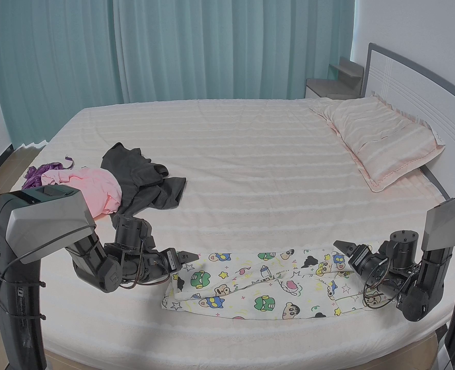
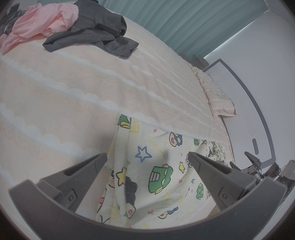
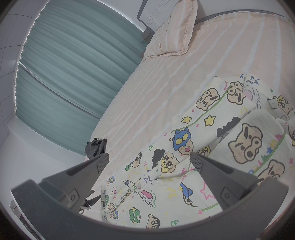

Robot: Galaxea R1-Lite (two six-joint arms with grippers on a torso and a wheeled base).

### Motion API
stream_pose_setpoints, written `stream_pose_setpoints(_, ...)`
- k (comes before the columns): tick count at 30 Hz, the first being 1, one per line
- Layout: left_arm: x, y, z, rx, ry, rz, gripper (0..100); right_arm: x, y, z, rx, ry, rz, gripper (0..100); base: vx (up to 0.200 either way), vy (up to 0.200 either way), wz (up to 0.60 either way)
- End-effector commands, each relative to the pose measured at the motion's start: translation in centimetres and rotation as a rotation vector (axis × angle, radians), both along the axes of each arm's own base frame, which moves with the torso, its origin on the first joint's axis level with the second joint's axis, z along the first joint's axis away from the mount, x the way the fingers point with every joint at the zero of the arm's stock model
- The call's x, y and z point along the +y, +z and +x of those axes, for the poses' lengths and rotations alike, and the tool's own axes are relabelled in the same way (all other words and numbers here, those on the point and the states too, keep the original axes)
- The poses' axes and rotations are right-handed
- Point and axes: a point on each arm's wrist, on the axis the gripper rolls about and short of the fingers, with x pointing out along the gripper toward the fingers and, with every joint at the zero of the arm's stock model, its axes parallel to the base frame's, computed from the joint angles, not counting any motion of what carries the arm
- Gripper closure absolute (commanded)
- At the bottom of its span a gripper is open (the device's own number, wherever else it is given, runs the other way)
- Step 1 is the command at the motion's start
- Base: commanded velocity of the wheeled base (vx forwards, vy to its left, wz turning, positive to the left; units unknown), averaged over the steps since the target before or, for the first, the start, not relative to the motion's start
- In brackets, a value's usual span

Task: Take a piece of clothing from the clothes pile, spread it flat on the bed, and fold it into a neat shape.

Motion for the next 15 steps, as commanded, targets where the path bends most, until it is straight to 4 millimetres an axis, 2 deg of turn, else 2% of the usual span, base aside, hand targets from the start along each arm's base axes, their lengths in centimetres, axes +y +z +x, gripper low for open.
stream_pose_setpoints(1,-0.2,-0.4,0.0,0.005,-0.004,0.005,0,0.0,0.1,0.1,-0.014,0.0,0.004,0,0.0,0.0,0.0)
stream_pose_setpoints(14,-1.5,-1.1,0.8,-0.021,-0.016,0.045,0,0.0,0.1,0.1,-0.013,0.0,0.007,0,0.0,0.0,0.0)
stream_pose_setpoints(15,-1.5,-1.1,0.8,-0.021,-0.016,0.045,100,0.0,0.1,0.1,-0.013,0.0,0.007,0,0.0,0.0,0.0)
